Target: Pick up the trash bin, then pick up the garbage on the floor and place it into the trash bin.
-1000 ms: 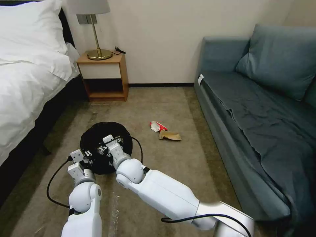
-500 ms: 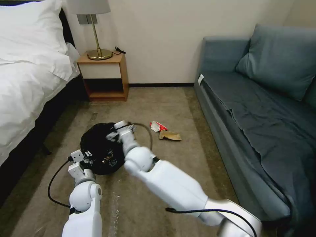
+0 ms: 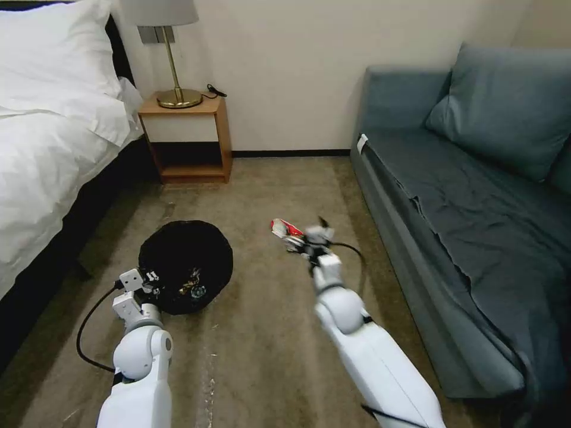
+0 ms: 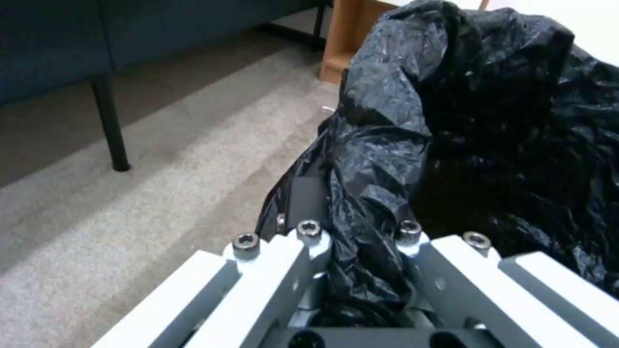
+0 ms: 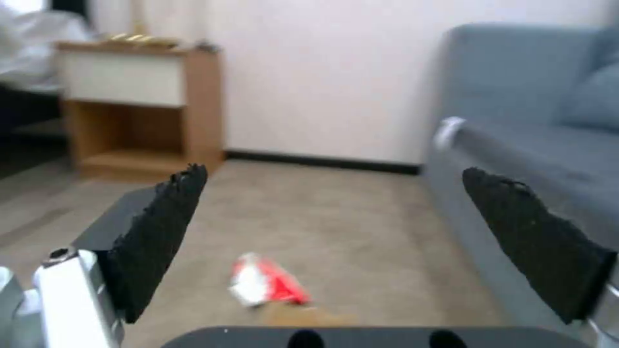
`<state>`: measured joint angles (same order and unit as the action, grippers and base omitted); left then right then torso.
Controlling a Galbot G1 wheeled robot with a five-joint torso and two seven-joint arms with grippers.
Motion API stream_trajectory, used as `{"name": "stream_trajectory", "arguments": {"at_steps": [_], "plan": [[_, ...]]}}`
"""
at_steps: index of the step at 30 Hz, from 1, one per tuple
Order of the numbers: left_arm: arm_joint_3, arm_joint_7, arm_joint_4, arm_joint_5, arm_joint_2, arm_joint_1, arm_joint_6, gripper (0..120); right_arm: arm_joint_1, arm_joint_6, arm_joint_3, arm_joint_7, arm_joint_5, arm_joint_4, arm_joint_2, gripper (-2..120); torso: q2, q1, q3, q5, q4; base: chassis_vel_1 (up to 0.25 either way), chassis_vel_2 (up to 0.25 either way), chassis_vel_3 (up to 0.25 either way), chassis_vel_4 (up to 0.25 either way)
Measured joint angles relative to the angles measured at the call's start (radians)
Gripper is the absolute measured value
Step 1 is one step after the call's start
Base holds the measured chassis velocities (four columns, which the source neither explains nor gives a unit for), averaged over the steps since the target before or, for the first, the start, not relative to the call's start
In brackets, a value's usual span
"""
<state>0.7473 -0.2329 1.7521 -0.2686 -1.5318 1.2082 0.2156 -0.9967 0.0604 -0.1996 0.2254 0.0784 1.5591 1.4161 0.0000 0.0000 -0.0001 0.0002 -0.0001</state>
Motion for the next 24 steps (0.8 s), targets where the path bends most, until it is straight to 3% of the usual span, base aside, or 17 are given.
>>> {"name": "stream_trajectory", "arguments": {"at_steps": [1, 3, 14, 24], "plan": [[-0.003, 0.006, 0.007, -0.005, 0.002, 0.004, 0.003, 4, -0.037, 0.071, -0.062, -0.020, -0.036, -0.008, 0.006, 100, 0.000, 0.000, 0.000, 0.0000, 0.0000, 0.000, 0.000, 0.000, 0.000], [-0.009, 0.019, 0.014, -0.008, 0.009, 0.009, 0.008, 4, -0.073, 0.121, -0.120, -0.041, -0.063, -0.017, 0.013, 100, 0.000, 0.000, 0.000, 0.0001, -0.0001, 0.000, 0.000, 0.000, 0.000], [-0.028, 0.083, 0.038, -0.019, 0.022, 0.026, 0.035, 4, -0.109, 0.167, -0.199, -0.059, -0.070, -0.016, 0.024, 100, 0.000, 0.000, 0.000, -0.0002, 0.0000, 0.000, 0.000, 0.000, 0.000], [0.000, 0.134, 0.040, -0.013, 0.032, 0.032, 0.046, 4, -0.110, 0.176, -0.209, -0.079, -0.068, -0.025, 0.036, 100, 0.000, 0.000, 0.000, -0.0002, 0.0002, 0.000, 0.000, 0.000, 0.000]]}}
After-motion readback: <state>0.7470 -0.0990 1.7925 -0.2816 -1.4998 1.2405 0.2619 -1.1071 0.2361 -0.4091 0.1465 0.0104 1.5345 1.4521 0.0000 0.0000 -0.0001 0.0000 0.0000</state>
